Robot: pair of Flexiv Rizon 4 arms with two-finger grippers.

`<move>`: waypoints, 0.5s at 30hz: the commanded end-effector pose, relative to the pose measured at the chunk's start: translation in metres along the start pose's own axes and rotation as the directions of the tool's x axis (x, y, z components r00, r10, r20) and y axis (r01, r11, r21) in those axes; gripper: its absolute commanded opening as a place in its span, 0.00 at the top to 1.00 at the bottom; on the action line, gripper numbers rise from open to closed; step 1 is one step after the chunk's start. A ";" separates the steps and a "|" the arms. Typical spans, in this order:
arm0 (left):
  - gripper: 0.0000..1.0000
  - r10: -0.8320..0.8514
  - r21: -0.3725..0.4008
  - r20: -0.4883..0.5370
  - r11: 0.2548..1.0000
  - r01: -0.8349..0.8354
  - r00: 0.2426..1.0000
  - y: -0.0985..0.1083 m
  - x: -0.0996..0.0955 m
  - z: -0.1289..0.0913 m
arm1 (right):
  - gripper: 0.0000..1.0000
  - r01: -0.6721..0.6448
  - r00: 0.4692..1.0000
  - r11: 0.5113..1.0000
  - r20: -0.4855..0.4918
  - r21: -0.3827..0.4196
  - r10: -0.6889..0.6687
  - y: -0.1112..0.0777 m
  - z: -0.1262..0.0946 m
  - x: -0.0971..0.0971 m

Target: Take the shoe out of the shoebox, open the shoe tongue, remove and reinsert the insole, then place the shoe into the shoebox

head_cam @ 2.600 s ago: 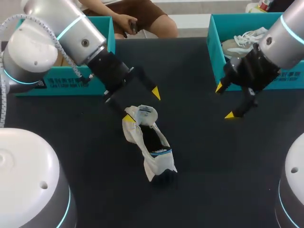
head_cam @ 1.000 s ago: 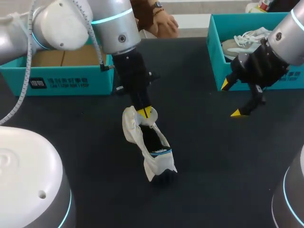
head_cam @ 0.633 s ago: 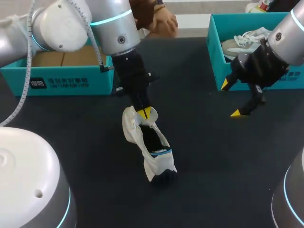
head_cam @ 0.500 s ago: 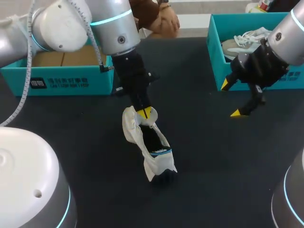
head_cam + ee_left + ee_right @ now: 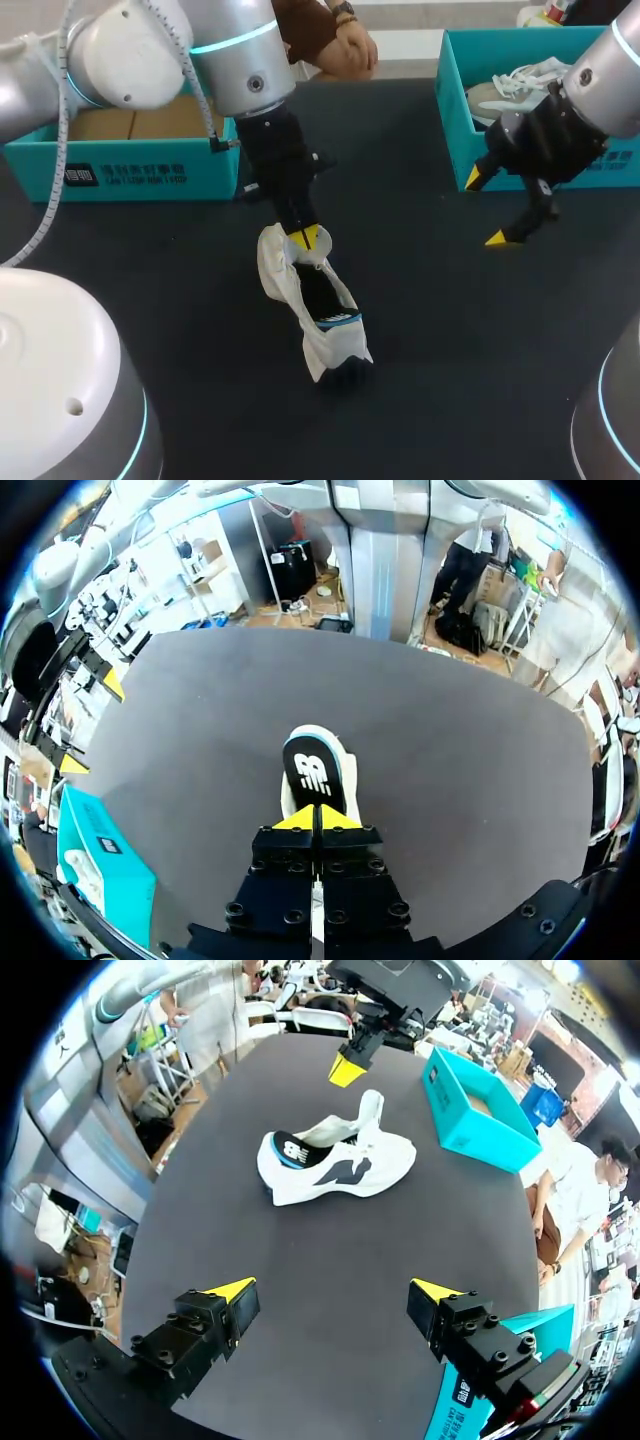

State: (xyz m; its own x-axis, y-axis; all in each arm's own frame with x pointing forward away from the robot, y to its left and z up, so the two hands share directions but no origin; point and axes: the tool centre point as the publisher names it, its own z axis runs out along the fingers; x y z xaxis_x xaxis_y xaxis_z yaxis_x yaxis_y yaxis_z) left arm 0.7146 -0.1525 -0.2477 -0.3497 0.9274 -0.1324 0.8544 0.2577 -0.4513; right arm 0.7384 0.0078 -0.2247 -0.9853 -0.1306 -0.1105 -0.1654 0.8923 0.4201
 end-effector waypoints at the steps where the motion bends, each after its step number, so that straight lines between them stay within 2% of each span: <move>1: 1.00 0.025 -0.019 -0.020 0.999 -0.026 0.999 -0.009 0.000 0.009 | 0.00 0.000 1.000 1.000 0.001 0.001 0.000 0.000 0.000 0.001; 4: 1.00 0.041 -0.047 -0.034 0.998 -0.043 0.999 -0.016 0.000 0.018 | 0.00 0.000 1.000 1.000 0.001 0.001 0.000 0.000 0.000 0.001; 9: 1.00 0.047 -0.101 -0.020 0.994 -0.049 0.999 -0.018 -0.010 0.048 | 0.00 0.000 1.000 1.000 0.001 0.001 0.000 0.000 0.000 0.001; 15: 1.00 0.033 -0.087 -0.048 0.996 -0.037 0.998 -0.009 -0.022 0.081 | 0.00 0.000 1.000 1.000 0.001 0.001 0.000 0.000 0.000 0.001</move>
State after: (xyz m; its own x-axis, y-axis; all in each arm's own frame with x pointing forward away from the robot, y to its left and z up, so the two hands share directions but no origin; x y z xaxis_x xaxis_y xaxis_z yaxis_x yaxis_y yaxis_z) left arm 0.6799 -0.1823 -0.2922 -0.3024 0.9453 -0.1222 0.9030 0.2431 -0.3544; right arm 0.7384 0.0078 -0.2248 -0.9853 -0.1304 -0.1106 -0.1653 0.8922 0.4202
